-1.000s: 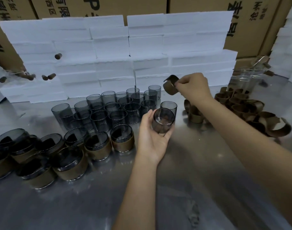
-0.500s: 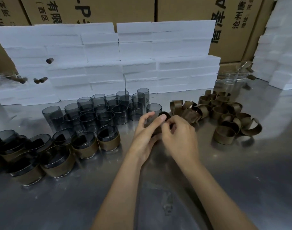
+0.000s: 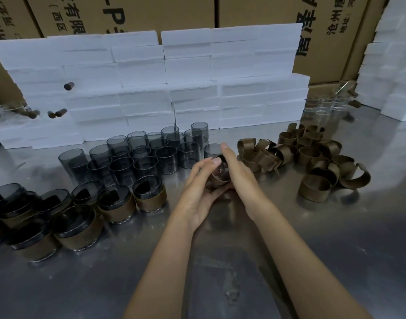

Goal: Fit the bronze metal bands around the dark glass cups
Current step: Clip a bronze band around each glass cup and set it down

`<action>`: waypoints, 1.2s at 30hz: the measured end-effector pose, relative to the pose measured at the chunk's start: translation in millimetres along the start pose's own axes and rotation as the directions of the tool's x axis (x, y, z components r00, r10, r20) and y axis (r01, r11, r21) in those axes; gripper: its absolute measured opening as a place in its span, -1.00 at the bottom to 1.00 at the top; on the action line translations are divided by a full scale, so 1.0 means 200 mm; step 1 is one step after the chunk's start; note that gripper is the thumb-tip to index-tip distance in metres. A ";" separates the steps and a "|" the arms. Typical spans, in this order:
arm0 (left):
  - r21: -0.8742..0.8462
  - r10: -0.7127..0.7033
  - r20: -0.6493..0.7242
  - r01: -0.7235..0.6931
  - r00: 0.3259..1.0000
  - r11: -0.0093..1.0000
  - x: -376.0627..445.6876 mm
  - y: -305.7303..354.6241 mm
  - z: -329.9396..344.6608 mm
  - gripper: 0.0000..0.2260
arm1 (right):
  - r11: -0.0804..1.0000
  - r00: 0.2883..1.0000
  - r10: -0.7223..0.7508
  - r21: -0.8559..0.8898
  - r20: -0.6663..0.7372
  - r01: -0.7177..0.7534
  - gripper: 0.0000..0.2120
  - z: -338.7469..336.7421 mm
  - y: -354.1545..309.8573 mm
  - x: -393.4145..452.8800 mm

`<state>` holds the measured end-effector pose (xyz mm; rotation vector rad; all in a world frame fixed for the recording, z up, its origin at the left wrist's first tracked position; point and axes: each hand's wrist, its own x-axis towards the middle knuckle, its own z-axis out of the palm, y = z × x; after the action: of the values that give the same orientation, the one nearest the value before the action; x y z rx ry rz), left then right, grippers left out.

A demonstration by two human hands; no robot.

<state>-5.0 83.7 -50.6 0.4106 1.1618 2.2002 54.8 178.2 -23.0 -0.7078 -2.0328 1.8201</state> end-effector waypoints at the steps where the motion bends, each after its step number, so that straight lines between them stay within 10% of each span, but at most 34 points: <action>1: 0.012 0.002 0.001 -0.002 1.000 1.000 0.00 0.00 0.00 -0.46 | 1.000 1.000 -0.029 -0.003 -0.004 0.029 -0.35 0.00 0.02 0.01; 24: 0.050 -0.029 0.064 0.026 0.998 0.998 -0.02 0.02 0.01 -0.48 | 0.982 0.982 -0.188 0.017 -0.002 0.188 -0.40 -0.04 0.07 0.01; 28: 0.040 -0.063 0.025 0.062 0.998 0.997 -0.02 0.01 0.02 -0.50 | 0.986 0.970 -0.141 0.061 -0.199 0.156 -0.40 -0.02 0.10 0.04; 36: 0.060 -0.089 -0.113 0.096 0.990 0.994 -0.01 0.02 0.05 -0.52 | 0.978 0.979 -0.134 0.137 -0.153 0.155 -0.65 0.00 0.12 0.05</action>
<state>-0.7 87.2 -41.9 0.2592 1.2877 2.1318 50.1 185.1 -47.4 -0.6120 -1.7880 1.7625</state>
